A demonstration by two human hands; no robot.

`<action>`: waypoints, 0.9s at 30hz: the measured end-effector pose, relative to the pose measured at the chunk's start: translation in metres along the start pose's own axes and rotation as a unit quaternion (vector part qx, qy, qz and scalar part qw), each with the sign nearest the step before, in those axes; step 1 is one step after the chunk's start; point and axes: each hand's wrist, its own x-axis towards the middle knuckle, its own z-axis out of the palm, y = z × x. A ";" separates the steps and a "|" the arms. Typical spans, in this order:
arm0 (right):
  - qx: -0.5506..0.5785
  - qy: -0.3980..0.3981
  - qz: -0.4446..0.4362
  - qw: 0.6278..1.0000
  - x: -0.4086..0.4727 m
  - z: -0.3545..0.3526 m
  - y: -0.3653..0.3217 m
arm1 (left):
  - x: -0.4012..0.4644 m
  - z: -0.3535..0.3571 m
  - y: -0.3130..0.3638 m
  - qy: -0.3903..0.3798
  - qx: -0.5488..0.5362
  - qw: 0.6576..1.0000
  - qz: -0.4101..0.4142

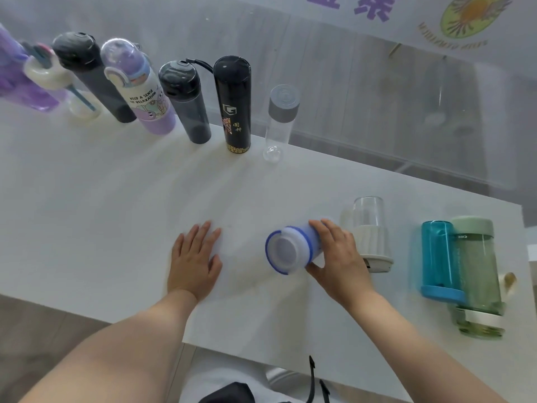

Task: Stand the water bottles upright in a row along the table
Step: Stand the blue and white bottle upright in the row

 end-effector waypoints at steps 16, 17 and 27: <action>0.274 0.003 0.155 0.949 -0.009 0.012 -0.017 | 0.001 0.000 -0.001 -0.007 -0.011 1.000 -0.001; 0.277 0.007 0.155 0.948 -0.006 0.012 -0.017 | 0.001 0.000 -0.001 -0.007 -0.012 1.000 -0.001; 0.263 0.045 0.218 0.939 0.063 0.009 -0.010 | 0.002 0.001 -0.002 -0.014 -0.012 1.000 -0.001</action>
